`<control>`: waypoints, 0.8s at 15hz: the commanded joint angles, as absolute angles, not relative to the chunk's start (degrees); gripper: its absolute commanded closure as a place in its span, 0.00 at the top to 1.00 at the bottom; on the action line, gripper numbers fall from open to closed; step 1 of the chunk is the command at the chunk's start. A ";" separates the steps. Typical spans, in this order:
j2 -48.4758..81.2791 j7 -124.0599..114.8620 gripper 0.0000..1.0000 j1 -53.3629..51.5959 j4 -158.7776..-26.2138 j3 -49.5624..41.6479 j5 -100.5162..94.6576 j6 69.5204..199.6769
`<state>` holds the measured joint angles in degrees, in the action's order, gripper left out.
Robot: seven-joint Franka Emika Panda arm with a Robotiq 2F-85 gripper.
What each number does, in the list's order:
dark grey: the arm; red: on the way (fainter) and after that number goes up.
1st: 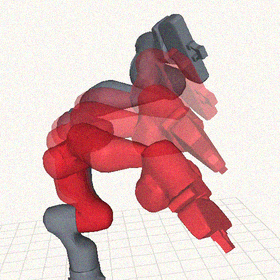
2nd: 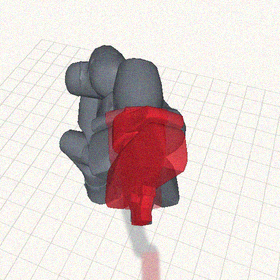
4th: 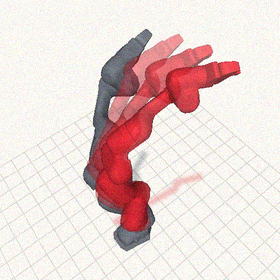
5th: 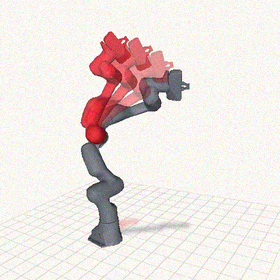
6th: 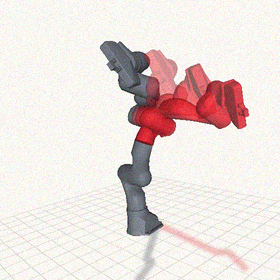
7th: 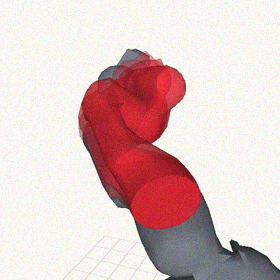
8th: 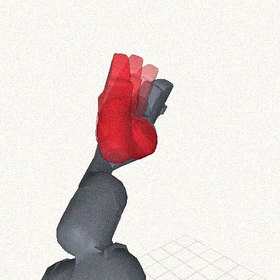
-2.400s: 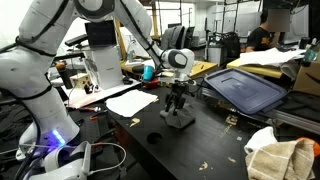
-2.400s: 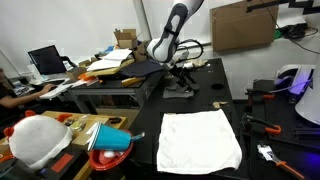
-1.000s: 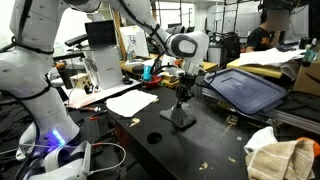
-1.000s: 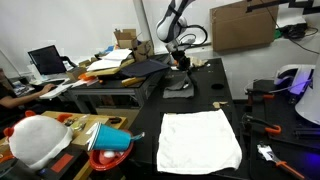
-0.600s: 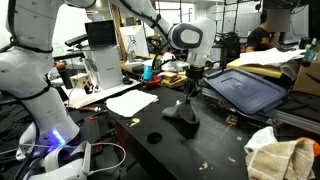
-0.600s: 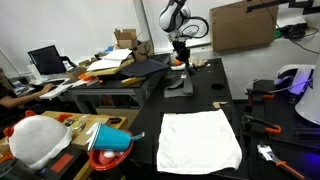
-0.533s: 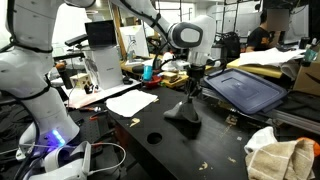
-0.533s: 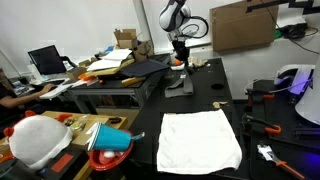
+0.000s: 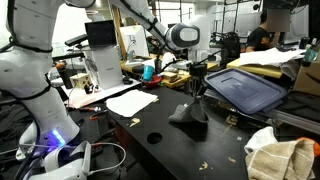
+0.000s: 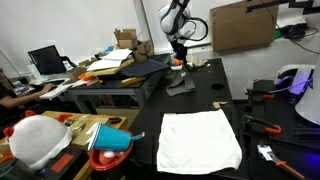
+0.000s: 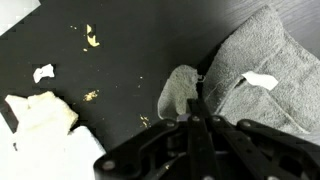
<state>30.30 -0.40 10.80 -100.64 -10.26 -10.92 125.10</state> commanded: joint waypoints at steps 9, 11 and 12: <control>24.89 11.89 0.00 7.16 -111.78 -10.65 -28.18 121.38; 24.29 13.91 0.27 6.56 -113.36 -10.49 -32.08 119.94; 23.91 15.21 0.34 6.28 -113.93 -10.30 -33.90 119.27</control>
<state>27.61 11.22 7.58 -110.07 -10.24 -29.44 121.85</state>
